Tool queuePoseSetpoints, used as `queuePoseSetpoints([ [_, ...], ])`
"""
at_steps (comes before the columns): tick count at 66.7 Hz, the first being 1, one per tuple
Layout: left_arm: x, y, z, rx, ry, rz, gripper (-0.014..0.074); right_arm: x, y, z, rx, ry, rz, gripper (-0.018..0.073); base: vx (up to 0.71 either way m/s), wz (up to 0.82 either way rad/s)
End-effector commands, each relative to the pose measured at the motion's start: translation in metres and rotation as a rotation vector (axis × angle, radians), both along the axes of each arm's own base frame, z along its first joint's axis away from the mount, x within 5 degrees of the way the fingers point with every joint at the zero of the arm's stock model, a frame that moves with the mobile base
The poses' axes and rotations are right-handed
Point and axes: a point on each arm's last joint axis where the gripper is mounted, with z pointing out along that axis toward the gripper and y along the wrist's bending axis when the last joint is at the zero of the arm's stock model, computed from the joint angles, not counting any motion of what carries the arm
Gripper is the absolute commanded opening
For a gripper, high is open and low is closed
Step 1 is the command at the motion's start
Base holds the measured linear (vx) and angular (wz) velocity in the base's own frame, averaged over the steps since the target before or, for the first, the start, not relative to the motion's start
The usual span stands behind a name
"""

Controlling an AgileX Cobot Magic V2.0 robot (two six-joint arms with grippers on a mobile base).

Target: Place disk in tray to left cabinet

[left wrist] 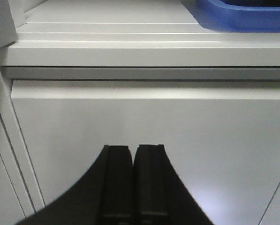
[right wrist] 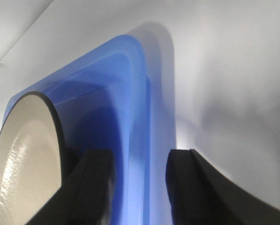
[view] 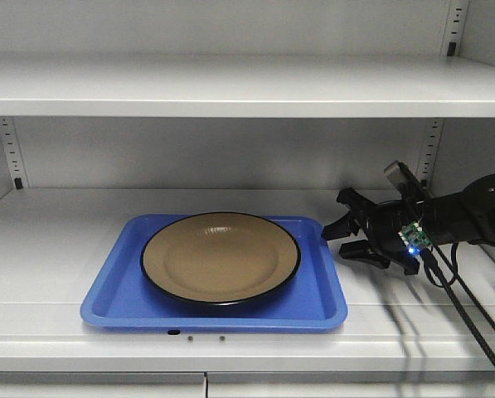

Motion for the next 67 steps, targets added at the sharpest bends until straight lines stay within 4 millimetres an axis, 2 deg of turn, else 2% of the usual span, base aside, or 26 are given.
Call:
queuePoseSetpoints([
  [1, 0.001, 0.000, 0.003, -0.016, -0.070, -0.005, -0.0006, -0.006, -0.002, 0.041, 0.035, -0.113, -0.024, 0.0347, 0.00, 0.00],
  [27, 0.001, 0.000, 0.003, -0.016, -0.070, -0.005, -0.0006, -0.005, -0.002, 0.038, 0.032, -0.109, -0.025, 0.0347, 0.00, 0.00],
  [41, 0.001, 0.000, 0.003, -0.016, -0.070, -0.005, -0.0006, -0.022, -0.006, 0.058, -0.083, -0.160, -0.008, 0.0312, 0.00, 0.00],
  [47, 0.001, 0.000, 0.003, -0.016, -0.070, -0.005, -0.0006, -0.040, -0.008, 0.066, -0.107, -0.171, -0.021, 0.0263, 0.00, 0.00],
  [54, 0.001, 0.000, 0.003, -0.016, -0.070, -0.005, -0.0006, -0.070, -0.014, 0.073, -0.140, -0.200, -0.080, 0.0190, 0.00, 0.00],
  [66, 0.001, 0.000, 0.003, -0.016, -0.070, -0.005, -0.0006, -0.150, -0.030, 0.085, -0.227, -0.339, -0.248, 0.0053, 0.00, 0.00],
  [67, 0.001, 0.000, 0.003, -0.016, -0.070, -0.005, -0.0006, -0.156, -0.031, 0.081, -0.239, -0.340, -0.257, 0.0045, 0.00, 0.00],
])
